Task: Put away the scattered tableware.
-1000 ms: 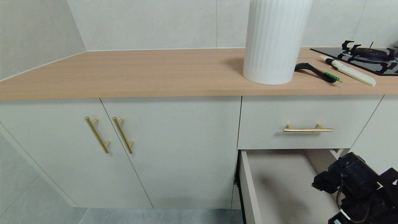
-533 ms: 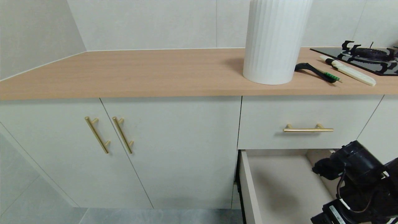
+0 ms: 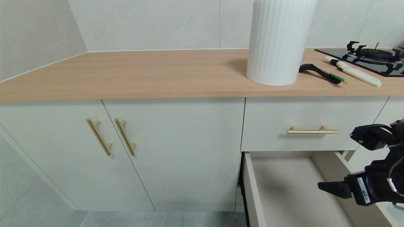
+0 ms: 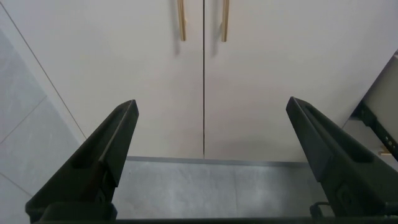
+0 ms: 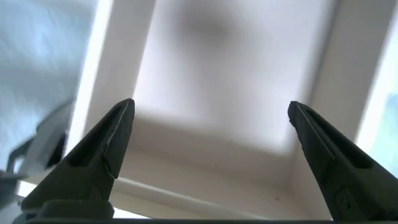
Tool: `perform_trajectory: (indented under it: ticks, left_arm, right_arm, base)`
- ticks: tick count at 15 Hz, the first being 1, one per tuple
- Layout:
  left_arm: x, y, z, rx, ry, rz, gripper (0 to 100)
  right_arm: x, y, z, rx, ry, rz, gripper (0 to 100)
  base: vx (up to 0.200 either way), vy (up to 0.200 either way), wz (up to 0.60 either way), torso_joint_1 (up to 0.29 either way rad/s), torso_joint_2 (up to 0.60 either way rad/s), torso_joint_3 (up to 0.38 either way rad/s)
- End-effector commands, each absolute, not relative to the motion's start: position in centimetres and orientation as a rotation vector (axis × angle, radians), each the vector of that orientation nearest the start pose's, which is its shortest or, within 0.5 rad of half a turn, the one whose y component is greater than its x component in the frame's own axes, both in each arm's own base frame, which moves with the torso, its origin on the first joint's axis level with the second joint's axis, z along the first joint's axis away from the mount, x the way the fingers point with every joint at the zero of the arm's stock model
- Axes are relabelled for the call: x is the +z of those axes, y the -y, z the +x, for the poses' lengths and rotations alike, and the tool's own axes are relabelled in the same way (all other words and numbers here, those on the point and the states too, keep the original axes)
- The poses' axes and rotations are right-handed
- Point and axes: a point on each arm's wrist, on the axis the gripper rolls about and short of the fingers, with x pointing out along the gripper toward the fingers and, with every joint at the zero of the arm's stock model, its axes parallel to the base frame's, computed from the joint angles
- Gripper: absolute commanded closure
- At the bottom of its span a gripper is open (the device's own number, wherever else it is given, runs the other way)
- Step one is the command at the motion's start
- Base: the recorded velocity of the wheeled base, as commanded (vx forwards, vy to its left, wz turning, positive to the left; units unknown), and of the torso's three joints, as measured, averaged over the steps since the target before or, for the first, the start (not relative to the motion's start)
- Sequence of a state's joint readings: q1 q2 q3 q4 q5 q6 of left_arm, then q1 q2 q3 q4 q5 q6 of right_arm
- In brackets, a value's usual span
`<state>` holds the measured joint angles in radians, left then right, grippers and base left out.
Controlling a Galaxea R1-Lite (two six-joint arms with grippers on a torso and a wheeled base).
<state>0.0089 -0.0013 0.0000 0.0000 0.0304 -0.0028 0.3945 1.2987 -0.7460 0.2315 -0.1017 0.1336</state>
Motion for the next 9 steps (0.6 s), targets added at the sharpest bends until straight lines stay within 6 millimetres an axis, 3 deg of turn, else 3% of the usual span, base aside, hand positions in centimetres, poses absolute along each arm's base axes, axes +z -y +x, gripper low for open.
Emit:
perform_trajectory:
  ticks: [1,3,6,9]
  left_arm:
    - [7.55,-0.05,-2.28,0.040,0.000,-0.003,0]
    - [7.55,-0.05,-2.28,0.040,0.000,-0.003,0]
    - [7.55,-0.05,-2.28,0.040,0.000,-0.003,0]
    - [7.55,-0.05,-2.28,0.040,0.000,-0.003,0]
  right_arm:
    - [20.12,-5.98,15.77,0.216,-0.709,-0.048,0]
    - [20.40,-5.88,15.55,0.217,-0.690,-0.045,0]
    - [20.58,-5.80,15.35,0.222,-0.678,-0.054,0]
    - [20.85,-5.68,15.02,0.227,-0.661,-0.059,0]
  base:
    - [0.000,0.000,0.00,0.000,0.00,0.000]
    - [0.000,0.000,0.00,0.027,-0.16,-0.117]
    - [0.000,0.000,0.00,0.087,-0.26,-0.289]
    - [0.000,0.000,0.00,0.118,-0.55,-0.312]
